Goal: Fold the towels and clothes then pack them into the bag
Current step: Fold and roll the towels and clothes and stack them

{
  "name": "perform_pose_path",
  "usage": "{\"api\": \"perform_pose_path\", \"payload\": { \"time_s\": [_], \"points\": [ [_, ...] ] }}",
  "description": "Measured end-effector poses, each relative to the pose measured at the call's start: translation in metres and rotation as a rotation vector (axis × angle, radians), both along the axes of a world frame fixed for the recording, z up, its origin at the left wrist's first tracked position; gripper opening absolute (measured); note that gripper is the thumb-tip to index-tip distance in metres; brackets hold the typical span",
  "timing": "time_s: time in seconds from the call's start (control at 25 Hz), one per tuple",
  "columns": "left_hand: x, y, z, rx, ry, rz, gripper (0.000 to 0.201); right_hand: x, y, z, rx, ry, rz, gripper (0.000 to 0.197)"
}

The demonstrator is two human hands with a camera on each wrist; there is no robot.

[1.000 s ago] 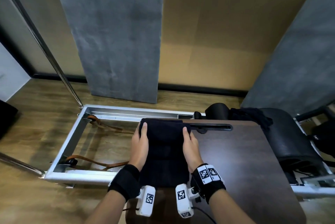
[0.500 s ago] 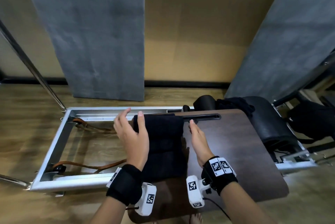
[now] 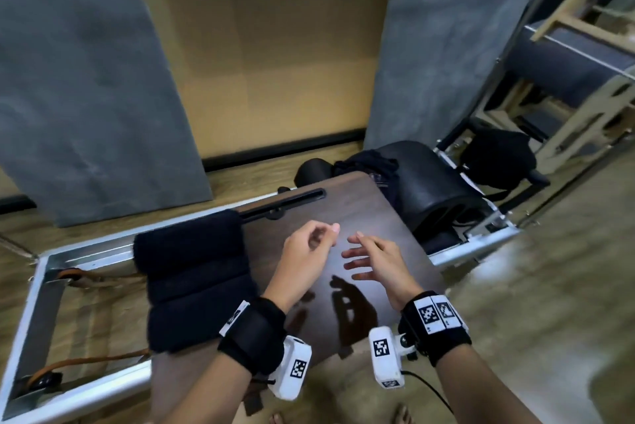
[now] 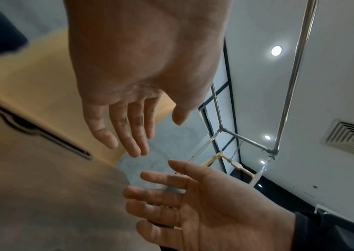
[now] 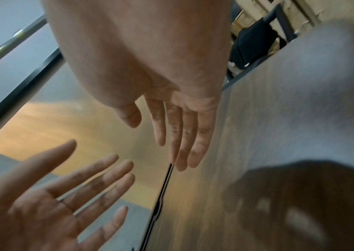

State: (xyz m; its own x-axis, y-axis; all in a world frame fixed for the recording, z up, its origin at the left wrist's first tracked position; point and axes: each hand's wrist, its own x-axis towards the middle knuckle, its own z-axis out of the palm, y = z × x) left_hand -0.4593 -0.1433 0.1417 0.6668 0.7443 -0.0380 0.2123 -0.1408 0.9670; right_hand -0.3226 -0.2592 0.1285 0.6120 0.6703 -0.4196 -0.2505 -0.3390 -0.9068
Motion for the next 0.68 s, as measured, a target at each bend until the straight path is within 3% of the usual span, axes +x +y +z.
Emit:
{"api": "perform_pose_path", "payload": {
  "time_s": [0.4,0.68],
  "points": [
    [0.202,-0.155,-0.023,-0.060,0.146,-0.188,0.020,0.167,-0.171,-0.029,0.000,0.067,-0.147,0.024],
    [0.293,-0.211,-0.042,-0.110,0.016,0.018,0.013,0.252,-0.215,-0.044,0.038,0.101,-0.095,0.022]
  ]
}}
